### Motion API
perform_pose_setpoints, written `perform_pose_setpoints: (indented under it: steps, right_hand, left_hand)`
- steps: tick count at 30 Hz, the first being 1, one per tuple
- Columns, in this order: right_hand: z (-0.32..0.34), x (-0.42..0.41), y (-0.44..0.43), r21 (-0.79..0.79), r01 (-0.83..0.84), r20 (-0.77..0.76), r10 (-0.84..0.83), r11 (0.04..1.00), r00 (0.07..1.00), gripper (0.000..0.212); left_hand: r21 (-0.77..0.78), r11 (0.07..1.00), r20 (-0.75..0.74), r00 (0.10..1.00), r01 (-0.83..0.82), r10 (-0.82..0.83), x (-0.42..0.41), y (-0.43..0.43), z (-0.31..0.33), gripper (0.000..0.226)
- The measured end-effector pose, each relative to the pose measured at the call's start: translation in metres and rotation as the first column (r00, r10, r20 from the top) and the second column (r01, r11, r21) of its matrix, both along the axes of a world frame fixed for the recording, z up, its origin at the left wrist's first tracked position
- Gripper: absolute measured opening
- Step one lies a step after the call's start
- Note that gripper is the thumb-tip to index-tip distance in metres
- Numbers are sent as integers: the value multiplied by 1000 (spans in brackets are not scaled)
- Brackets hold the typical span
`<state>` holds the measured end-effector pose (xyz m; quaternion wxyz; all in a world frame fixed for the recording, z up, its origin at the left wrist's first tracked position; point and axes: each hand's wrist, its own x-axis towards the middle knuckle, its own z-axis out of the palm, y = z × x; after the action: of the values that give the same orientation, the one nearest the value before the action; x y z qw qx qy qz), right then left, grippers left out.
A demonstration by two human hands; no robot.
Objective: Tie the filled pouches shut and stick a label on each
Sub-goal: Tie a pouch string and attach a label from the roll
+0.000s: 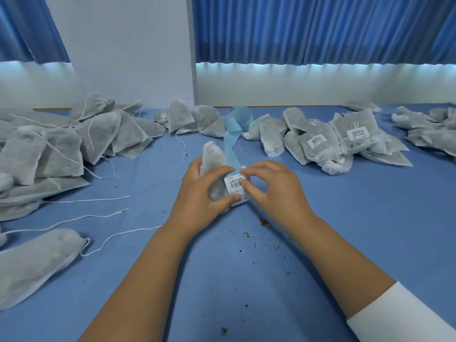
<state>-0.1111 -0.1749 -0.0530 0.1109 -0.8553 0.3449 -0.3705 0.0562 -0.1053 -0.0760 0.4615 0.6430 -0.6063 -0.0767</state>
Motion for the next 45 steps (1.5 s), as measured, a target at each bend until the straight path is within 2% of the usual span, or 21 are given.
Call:
perform_pose_setpoints:
  steps: [4, 8, 20, 24, 28, 33, 37, 45]
  right_hand:
    - [1, 0, 0, 35, 11, -2, -11, 999, 1000, 18]
    - [1, 0, 0, 62, 4, -29, -2, 998, 1000, 30]
    - [1, 1, 2, -21, 51, -11, -51, 998, 999, 9]
    - [0, 1, 1, -7, 62, -22, -62, 998, 998, 23]
    - [1, 1, 0, -8, 66, -19, -66, 998, 998, 18]
    - [2, 1, 1, 31, 60, -3, -60, 998, 998, 7]
    - [2, 1, 0, 71, 63, -20, -61, 996, 998, 20]
    - [3, 1, 0, 109, 55, 24, -58, 992, 998, 14]
  left_hand:
    - [5, 1000, 13, 1000, 5, -5, 0, 0, 0, 56]
    - [-8, 1000, 25, 1000, 11, -11, 0, 0, 0, 56]
    - [-12, 1000, 38, 999, 12, -12, 1, 0, -1, 58]
    - [0, 1000, 42, 999, 12, -12, 0, 1, 1, 59]
    - [-3, 1000, 64, 998, 11, -11, -1, 1, 1, 59]
    - [-7, 1000, 73, 997, 11, -10, 0, 0, 0, 59]
    - [-7, 1000, 77, 997, 6, -6, 0, 0, 0, 60]
    - [-12, 1000, 96, 995, 11, -10, 0, -1, -1, 59]
